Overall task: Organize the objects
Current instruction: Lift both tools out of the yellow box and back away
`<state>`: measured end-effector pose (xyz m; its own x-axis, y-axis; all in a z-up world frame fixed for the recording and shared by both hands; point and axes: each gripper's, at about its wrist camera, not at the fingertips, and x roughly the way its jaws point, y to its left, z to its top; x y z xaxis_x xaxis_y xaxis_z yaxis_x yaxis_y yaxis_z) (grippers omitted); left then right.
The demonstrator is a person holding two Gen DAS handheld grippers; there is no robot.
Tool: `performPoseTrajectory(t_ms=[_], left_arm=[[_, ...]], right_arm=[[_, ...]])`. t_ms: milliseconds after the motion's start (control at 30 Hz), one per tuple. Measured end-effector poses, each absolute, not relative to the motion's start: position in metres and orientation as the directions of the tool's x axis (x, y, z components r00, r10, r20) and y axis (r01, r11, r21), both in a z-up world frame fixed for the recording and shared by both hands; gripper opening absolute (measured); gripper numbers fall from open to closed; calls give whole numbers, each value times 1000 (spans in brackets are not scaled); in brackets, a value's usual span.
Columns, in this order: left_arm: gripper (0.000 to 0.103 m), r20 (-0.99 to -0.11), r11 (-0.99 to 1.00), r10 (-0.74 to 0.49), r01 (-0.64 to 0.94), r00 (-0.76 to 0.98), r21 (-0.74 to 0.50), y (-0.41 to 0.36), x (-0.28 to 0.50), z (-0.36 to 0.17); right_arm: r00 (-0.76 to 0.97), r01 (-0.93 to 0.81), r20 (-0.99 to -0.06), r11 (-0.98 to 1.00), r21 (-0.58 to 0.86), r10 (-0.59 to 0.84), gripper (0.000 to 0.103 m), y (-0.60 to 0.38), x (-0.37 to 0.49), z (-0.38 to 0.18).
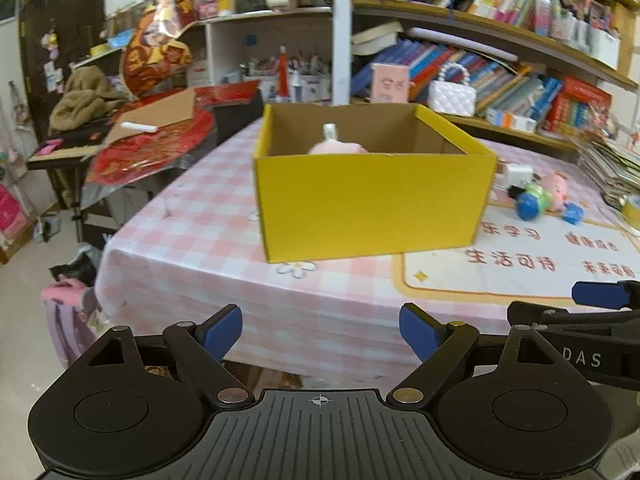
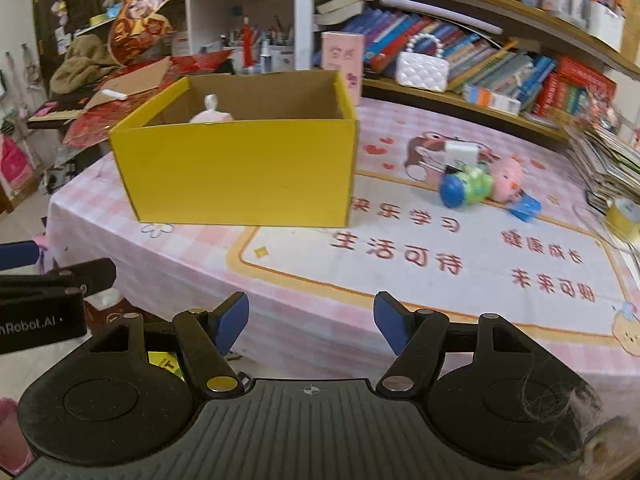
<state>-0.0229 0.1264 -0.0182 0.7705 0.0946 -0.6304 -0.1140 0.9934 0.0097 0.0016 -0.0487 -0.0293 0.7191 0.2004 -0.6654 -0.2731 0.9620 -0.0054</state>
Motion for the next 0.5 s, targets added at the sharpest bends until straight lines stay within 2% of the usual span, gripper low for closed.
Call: performPoseTrajectory(t_ms=[500], left_arm=[[89, -650, 1000, -18, 25, 760, 2, 82, 2, -23]], right_arm=[[727, -122, -681, 993, -6, 85, 69, -93, 3, -32]])
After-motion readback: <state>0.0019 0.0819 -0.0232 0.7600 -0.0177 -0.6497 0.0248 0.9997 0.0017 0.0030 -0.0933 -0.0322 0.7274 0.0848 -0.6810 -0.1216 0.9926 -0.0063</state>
